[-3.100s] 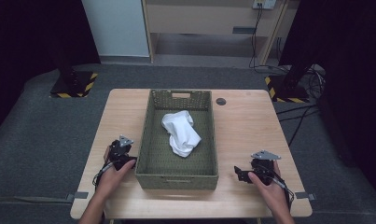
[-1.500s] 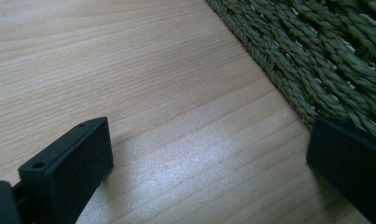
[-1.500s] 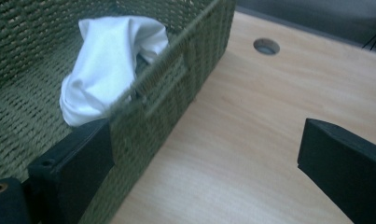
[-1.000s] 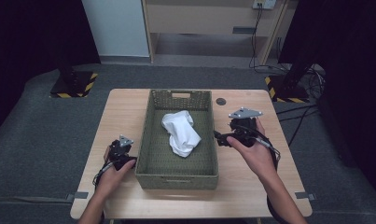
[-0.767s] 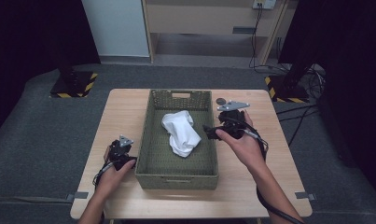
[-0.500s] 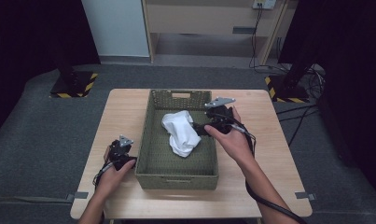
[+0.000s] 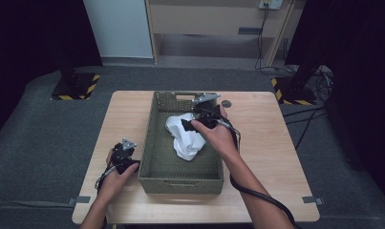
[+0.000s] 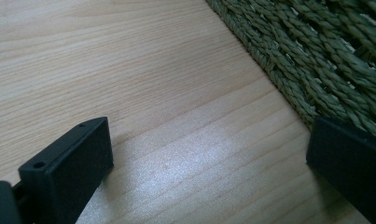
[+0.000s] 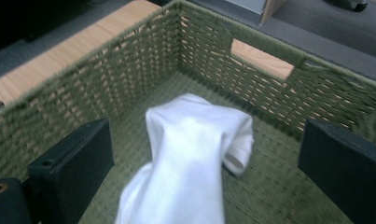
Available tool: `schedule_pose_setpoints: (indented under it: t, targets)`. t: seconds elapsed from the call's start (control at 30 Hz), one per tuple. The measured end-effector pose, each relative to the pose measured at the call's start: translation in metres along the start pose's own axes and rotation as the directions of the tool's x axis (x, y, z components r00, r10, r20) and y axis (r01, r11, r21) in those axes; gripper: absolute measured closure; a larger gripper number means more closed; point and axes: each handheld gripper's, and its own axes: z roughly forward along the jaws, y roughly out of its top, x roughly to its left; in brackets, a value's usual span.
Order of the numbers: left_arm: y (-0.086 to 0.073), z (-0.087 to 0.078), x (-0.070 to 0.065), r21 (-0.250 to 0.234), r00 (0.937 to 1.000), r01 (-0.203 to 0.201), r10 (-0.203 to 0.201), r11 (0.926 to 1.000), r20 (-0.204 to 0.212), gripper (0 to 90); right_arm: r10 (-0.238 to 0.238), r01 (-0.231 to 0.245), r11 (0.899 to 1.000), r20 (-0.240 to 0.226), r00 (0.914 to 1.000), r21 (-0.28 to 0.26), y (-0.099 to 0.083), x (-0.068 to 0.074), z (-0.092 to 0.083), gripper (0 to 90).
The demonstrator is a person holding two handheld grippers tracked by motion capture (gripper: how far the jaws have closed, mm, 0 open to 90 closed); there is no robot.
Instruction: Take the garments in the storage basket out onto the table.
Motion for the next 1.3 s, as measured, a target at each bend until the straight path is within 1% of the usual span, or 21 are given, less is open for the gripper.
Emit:
schedule_pose_setpoints:
  t: [0.03,0.1,0.17,0.43,0.57,0.63,0.73,0.87,0.93,1.03,1.17,1.3]
  targets:
    - [0.000,0.000,0.000,0.000,1.0000,0.000,0.000,1.0000,0.000,0.0,0.006,-0.006,1.000,0.002,1.0000,0.003,0.001,0.001,0.003,3.1]
    - [0.000,0.000,0.000,0.000,1.0000,-0.001,0.001,1.0000,0.000,0.0,-0.008,0.007,1.000,0.009,0.9999,0.014,0.004,0.001,0.011,3.0]
    - [0.000,0.000,0.000,0.000,1.0000,0.000,0.000,1.0000,0.000,0.0,-0.007,0.006,1.000,0.016,0.9998,0.028,0.004,0.001,0.018,2.9]
    - [0.000,0.000,0.000,0.002,1.0000,-0.002,0.002,1.0000,0.000,0.0,-0.001,0.000,0.998,0.019,0.9998,0.069,-0.004,0.001,0.045,2.8]
    - [0.000,0.000,0.000,0.003,1.0000,-0.002,0.002,1.0000,0.001,0.0,-0.007,0.003,0.994,0.032,0.9995,0.107,-0.008,0.000,0.057,3.3]
    - [0.000,0.000,0.000,0.002,1.0000,-0.001,0.001,1.0000,0.001,0.0,-0.002,-0.002,0.993,0.036,0.9994,0.119,-0.008,-0.001,0.060,3.5]
    - [0.000,0.000,0.000,0.001,1.0000,0.000,0.000,1.0000,0.001,0.0,0.011,-0.014,0.992,0.027,0.9996,0.128,-0.009,-0.001,0.064,3.1]
    - [0.000,0.000,0.000,0.000,1.0000,0.000,0.000,1.0000,0.000,0.0,0.013,-0.017,0.991,0.032,0.9994,0.136,-0.009,0.000,0.069,3.0]
    - [0.000,0.000,0.000,0.000,1.0000,0.000,0.000,1.0000,0.000,0.0,0.021,-0.025,0.989,0.031,0.9993,0.144,-0.011,0.000,0.072,3.5]
    - [0.000,0.000,0.000,0.001,1.0000,-0.001,0.001,1.0000,0.000,0.0,0.013,-0.017,0.988,0.027,0.9995,0.153,-0.014,0.002,0.077,3.7]
    - [0.000,0.000,0.000,0.001,1.0000,-0.001,0.001,1.0000,0.001,0.0,0.026,-0.030,0.986,0.028,0.9993,0.161,-0.015,0.004,0.084,3.6]
    - [0.000,0.000,0.000,0.001,1.0000,0.000,0.000,1.0000,0.001,0.0,0.026,-0.029,0.985,0.024,0.9994,0.170,-0.014,0.006,0.088,3.6]
